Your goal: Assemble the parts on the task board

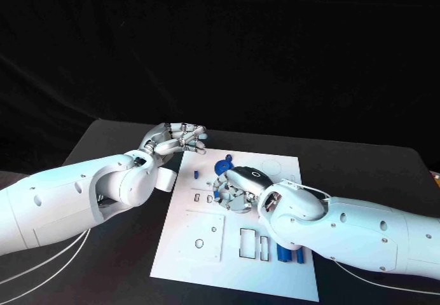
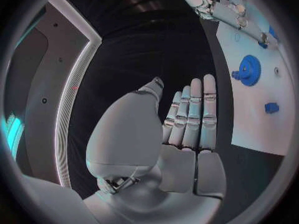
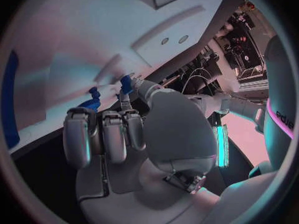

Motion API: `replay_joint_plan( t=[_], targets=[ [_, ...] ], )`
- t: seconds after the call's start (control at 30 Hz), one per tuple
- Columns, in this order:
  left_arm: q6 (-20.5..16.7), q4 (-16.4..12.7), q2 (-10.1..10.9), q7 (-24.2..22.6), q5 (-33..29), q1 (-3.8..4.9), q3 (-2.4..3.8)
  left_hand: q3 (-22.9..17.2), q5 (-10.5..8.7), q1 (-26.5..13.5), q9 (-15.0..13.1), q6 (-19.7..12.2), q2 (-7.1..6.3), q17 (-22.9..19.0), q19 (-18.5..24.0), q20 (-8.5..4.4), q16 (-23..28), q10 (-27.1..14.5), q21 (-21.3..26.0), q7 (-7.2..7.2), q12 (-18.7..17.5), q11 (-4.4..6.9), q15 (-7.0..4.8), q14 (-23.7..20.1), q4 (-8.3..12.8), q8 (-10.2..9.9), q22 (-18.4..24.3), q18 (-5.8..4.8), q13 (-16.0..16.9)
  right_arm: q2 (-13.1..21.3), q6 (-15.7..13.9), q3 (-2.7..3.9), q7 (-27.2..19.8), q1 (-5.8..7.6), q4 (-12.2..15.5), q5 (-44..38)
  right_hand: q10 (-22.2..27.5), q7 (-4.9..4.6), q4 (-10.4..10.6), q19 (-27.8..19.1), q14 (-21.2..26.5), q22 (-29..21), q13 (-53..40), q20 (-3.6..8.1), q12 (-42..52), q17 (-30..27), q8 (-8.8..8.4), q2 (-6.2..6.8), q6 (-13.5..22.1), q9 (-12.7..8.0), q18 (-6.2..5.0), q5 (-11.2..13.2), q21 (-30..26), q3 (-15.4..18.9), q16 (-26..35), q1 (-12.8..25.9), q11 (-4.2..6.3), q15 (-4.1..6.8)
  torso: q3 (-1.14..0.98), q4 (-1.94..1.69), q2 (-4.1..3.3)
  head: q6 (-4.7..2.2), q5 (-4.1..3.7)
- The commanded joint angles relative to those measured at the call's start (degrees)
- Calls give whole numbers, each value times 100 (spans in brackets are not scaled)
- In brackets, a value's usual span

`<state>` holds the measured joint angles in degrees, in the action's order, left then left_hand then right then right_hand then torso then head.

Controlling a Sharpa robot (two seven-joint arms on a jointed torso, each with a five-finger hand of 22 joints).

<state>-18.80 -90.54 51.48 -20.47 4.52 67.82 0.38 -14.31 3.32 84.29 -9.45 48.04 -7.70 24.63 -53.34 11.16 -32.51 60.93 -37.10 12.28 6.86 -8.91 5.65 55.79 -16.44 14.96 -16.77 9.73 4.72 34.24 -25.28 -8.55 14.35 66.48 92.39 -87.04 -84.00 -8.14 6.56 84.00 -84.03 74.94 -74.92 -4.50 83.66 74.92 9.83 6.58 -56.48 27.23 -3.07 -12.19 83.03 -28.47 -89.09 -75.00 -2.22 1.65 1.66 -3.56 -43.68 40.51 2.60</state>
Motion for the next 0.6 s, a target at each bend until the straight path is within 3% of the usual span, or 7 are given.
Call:
replay_joint_plan(
  t=[0.03,0.6],
  targets=[
    [95,-6,-10,-26,-18,3,4,34,-19,-43,-9,25,12,7,48,-2,-20,-4,-37,54,10,-30,17,-38,-4,10,-7,65,6,-5,165,-2,70,-22,20,-182,-72,197,15,127,-541,822,-784,27,-7,1238,325,0,-191,301,105,-7,18,6,-31,60,52,37,2,2,-2,7,3],
    [99,11,-11,-19,-18,3,3,34,-19,-43,-9,25,12,7,48,-2,-20,-4,-37,54,10,-30,17,-38,-4,10,-7,65,6,-56,162,-5,71,-86,-79,-224,-76,201,21,127,-541,823,-789,31,-4,1240,339,21,-189,309,105,9,17,12,-31,93,56,41,7,0,-6,33,13]
  ],
)
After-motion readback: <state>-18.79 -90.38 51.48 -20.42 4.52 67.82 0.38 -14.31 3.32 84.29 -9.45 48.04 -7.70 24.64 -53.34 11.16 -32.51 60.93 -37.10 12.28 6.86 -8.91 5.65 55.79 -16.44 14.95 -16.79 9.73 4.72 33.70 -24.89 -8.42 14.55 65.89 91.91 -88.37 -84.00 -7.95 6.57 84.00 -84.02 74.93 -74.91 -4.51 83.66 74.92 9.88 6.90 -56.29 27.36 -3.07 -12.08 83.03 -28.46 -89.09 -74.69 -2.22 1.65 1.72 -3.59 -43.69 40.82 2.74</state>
